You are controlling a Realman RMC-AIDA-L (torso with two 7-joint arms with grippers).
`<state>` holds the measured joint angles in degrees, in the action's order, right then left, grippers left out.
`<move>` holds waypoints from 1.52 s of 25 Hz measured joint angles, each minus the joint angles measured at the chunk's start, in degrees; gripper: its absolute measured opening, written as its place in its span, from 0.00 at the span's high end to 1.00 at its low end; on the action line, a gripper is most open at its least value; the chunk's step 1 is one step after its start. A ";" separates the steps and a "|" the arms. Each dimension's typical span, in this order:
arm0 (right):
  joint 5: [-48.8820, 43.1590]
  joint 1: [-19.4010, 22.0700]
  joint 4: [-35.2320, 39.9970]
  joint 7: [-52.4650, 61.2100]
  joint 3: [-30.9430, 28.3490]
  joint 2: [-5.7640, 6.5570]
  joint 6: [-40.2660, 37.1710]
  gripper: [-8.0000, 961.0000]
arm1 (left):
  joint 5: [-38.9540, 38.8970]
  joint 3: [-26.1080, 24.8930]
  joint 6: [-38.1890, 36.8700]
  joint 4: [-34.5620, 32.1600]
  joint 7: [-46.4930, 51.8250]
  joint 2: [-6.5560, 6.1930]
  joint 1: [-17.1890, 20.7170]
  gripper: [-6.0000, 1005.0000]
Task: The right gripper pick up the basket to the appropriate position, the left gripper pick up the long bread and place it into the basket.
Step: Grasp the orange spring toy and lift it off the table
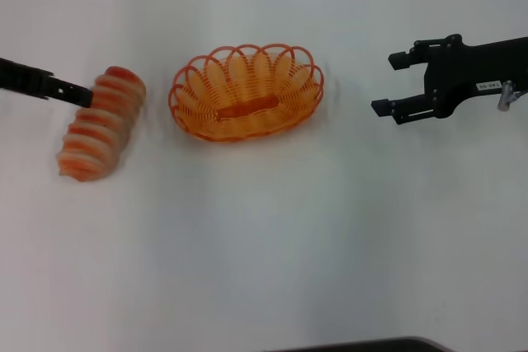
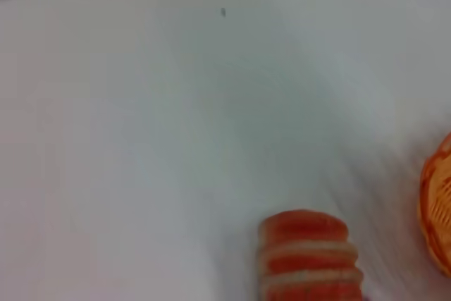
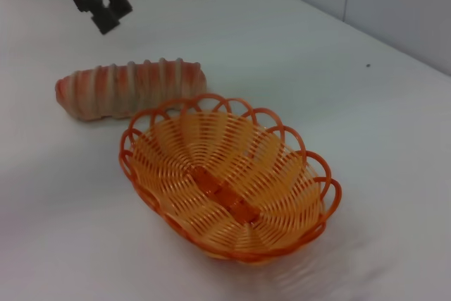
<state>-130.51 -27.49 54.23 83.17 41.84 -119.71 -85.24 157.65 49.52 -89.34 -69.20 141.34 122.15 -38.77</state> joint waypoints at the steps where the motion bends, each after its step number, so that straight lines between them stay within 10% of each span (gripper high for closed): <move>1: 0.00 -0.05 0.00 0.01 -0.03 0.00 0.01 0.10 | 1.38 1.26 -0.04 0.89 0.47 0.05 -0.85 0.10; 6: -0.05 -0.19 -0.13 0.01 0.00 0.00 0.70 0.10 | 5.23 6.35 1.66 2.84 1.21 1.86 -2.15 0.10; 38: -0.44 -0.29 -0.40 1.39 1.23 0.09 1.39 0.11 | 5.23 12.81 9.03 9.64 2.95 2.01 -2.47 0.11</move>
<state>-130.95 -27.77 53.83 84.55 43.07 -119.61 -83.85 162.88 62.33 -80.31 -59.55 144.29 124.16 -41.24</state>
